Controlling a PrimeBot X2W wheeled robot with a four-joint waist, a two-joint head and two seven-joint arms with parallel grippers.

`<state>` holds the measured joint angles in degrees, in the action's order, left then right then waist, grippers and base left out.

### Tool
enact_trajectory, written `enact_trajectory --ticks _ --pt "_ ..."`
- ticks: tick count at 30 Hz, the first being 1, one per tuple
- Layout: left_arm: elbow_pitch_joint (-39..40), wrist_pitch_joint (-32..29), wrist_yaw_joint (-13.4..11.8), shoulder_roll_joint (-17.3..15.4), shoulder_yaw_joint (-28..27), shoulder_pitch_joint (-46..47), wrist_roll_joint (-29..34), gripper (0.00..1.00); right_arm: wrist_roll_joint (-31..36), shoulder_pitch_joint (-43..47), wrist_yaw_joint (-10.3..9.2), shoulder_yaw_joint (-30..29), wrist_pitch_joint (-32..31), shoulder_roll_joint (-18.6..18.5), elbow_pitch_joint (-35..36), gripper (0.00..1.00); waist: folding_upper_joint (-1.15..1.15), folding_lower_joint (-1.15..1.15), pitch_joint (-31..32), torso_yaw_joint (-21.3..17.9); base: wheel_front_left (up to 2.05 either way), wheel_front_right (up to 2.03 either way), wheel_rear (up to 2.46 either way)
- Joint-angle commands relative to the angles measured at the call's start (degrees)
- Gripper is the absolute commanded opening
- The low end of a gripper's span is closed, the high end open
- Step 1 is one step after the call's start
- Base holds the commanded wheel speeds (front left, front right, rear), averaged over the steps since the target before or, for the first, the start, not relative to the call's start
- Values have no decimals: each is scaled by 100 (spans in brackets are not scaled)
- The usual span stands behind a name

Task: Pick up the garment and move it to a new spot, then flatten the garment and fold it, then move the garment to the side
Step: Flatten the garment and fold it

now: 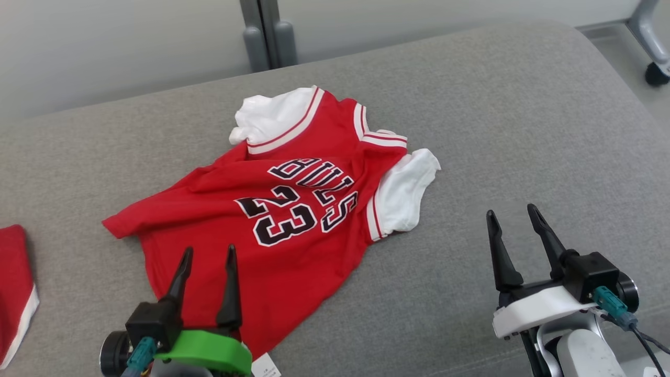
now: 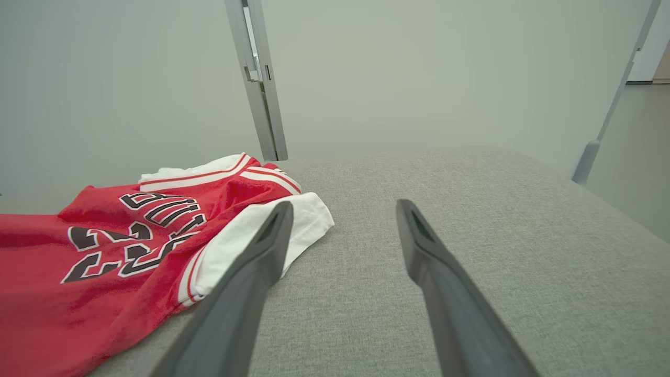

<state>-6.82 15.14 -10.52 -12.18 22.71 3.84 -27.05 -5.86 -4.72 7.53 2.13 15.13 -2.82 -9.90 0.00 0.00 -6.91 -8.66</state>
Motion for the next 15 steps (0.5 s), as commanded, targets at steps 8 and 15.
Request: enact_trajectory --ticks 8,15 --pt "243 0 358 172 -969 -1214 598 100 21 385 -8 -24 1 -12 -213 100 0 0 768 927 0 0 0" --pt "302 0 987 539 -1776 -1786 893 100 -92 603 -8 61 1 -14 -360 100 0 0 878 977 0 0 0"
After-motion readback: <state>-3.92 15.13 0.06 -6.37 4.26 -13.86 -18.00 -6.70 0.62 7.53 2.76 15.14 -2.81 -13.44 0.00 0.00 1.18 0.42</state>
